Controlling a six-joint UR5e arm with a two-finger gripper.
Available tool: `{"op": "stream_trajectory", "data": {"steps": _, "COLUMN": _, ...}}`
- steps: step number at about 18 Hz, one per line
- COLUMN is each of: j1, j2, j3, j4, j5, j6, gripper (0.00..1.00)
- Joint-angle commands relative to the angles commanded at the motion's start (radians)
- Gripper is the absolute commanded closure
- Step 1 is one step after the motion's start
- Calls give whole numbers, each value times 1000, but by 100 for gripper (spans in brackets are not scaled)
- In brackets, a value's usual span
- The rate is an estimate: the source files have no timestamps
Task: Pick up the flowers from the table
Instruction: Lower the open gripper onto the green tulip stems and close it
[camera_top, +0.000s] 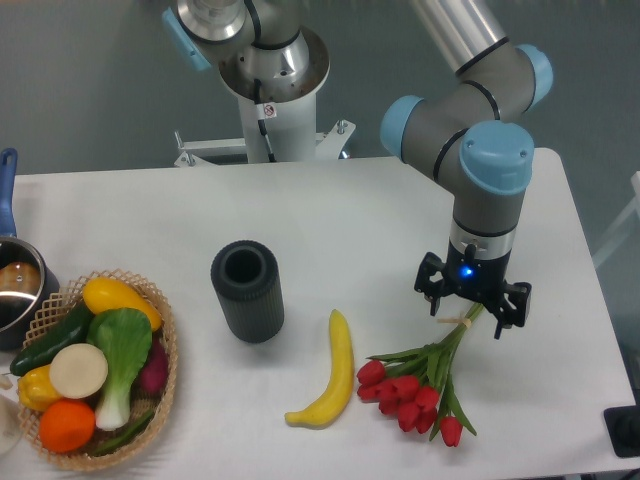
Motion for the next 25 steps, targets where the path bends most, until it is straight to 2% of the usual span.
{"op": "stream_trajectory", "data": {"steps": 6, "j1": -5, "j2": -8, "j3": -11, "j4": 8, "j5": 0, "j6": 2, "gripper": 0}}
{"op": "stream_trajectory", "data": {"steps": 12, "j1": -9, "j2": -18, "j3": -51, "j4": 51, "j5": -12, "j6": 0, "gripper": 0}}
{"op": "stream_trajectory", "data": {"steps": 18, "j1": -44, "j2": -66, "j3": -51, "j4": 58, "j5": -12, "j6": 5, "gripper": 0}}
{"op": "stream_trajectory", "data": {"steps": 25, "j1": -44, "j2": -130, "j3": -12, "j4": 83, "j5": -8, "j6": 15, "gripper": 0}}
